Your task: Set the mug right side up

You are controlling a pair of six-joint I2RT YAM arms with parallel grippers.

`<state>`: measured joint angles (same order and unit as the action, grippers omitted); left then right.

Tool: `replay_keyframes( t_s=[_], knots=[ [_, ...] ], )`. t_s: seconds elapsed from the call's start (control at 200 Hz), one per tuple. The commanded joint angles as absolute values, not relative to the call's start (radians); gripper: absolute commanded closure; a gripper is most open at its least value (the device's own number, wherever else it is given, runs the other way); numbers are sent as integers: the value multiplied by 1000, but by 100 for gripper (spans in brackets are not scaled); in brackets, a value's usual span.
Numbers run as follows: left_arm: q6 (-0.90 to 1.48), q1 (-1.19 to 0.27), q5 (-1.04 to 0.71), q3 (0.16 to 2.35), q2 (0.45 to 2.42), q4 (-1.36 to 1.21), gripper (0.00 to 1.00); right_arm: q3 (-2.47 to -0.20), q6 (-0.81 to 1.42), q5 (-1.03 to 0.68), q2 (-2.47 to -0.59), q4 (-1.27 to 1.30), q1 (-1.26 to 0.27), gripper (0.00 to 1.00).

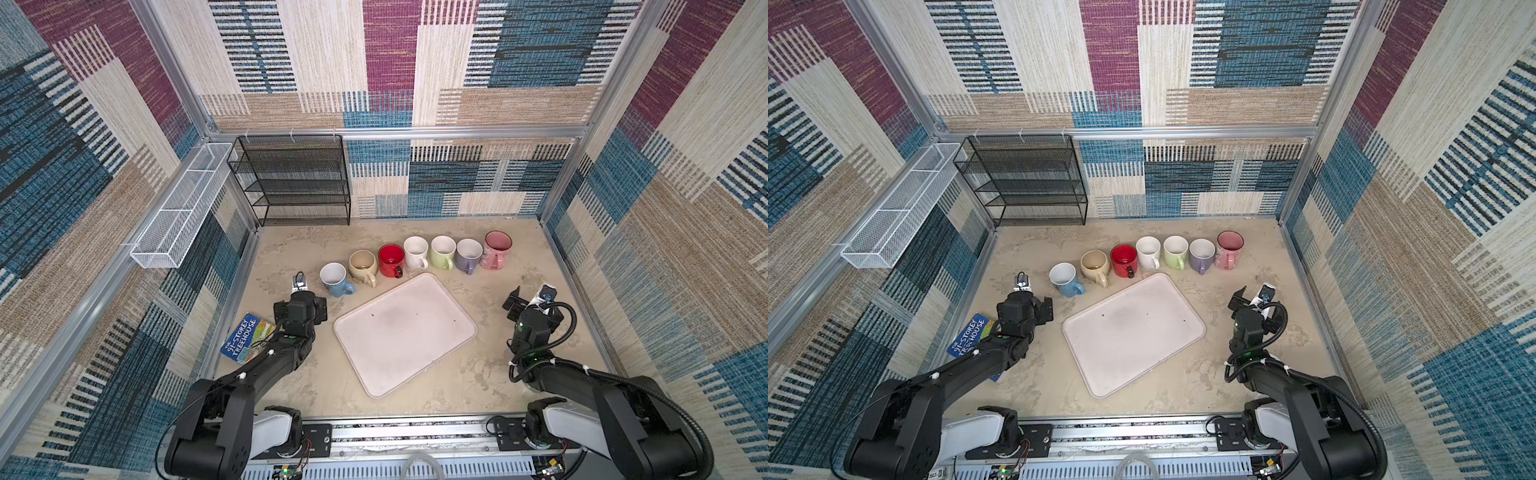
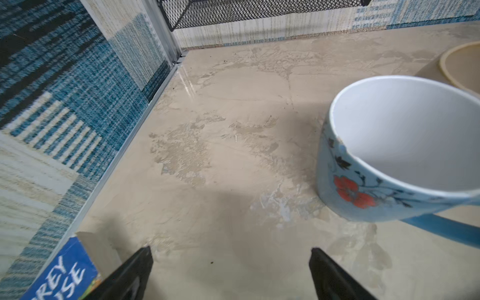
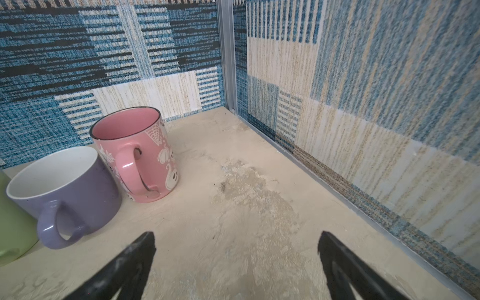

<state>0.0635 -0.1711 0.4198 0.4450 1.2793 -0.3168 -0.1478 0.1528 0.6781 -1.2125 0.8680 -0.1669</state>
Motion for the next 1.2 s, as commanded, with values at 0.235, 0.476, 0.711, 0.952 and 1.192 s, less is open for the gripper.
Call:
replay_keyframes(
  t_s=[0.235, 0.476, 0.711, 0.952, 1.192],
  knots=[
    [51, -121, 195, 508, 1398, -476, 1, -91, 28, 565, -1340, 1345, -144, 0],
    [61, -89, 131, 515, 1404, -468, 1, -80, 6, 503, -1336, 1359, -144, 0],
    [12, -70, 143, 533, 1406, -422, 1, -143, -11, 493, -1446, 1358, -143, 0],
    [-27, -19, 96, 462, 1431, -662, 1, -104, -33, 458, -1449, 1434, -142, 0],
    [-25, -13, 93, 393, 1523, -859, 1, -34, -61, 386, -1464, 1583, -143, 0]
  ],
)
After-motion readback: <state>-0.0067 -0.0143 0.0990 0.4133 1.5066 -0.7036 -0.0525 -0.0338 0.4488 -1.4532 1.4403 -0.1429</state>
